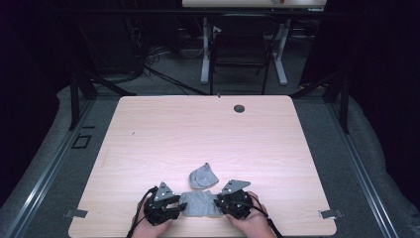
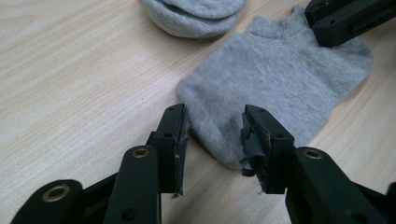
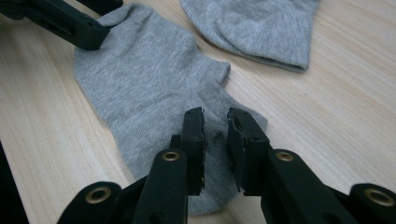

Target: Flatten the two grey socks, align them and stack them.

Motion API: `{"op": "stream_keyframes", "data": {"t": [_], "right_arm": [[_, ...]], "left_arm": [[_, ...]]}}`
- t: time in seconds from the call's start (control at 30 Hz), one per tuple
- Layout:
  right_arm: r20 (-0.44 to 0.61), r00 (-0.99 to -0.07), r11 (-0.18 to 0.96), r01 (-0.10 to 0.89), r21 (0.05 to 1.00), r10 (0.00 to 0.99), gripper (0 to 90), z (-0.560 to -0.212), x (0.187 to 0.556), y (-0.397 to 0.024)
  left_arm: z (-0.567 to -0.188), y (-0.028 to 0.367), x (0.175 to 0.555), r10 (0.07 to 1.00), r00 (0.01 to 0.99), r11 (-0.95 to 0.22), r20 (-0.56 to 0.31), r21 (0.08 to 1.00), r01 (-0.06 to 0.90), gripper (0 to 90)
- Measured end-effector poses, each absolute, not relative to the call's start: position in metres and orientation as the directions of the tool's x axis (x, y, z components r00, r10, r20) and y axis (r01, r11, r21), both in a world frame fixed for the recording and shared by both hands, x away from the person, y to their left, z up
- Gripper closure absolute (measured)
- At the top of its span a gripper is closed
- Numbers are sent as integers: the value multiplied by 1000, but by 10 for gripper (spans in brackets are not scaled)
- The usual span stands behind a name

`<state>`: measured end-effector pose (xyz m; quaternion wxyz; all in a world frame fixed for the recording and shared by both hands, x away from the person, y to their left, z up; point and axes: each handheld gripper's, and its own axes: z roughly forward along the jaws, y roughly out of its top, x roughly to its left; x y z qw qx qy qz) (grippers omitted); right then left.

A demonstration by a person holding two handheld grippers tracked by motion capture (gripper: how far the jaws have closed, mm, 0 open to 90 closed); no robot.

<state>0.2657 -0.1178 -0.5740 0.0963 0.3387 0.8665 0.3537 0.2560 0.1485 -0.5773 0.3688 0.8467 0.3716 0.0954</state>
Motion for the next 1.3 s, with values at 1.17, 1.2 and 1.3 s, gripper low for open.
{"op": "stream_keyframes", "data": {"t": [1.17,1.2,1.3], "right_arm": [[80,-759,544,532,649,646,802,-571,259,-122],[83,-760,545,533,647,644,792,-571,260,-122],[82,-772,547,517,658,631,767,-570,260,-122]], "left_arm": [[-574,140,248,668,734,-483,-122,678,553,754],[-574,139,248,666,735,-482,-127,679,554,739],[-572,139,247,663,736,-463,-136,698,546,707]]}}
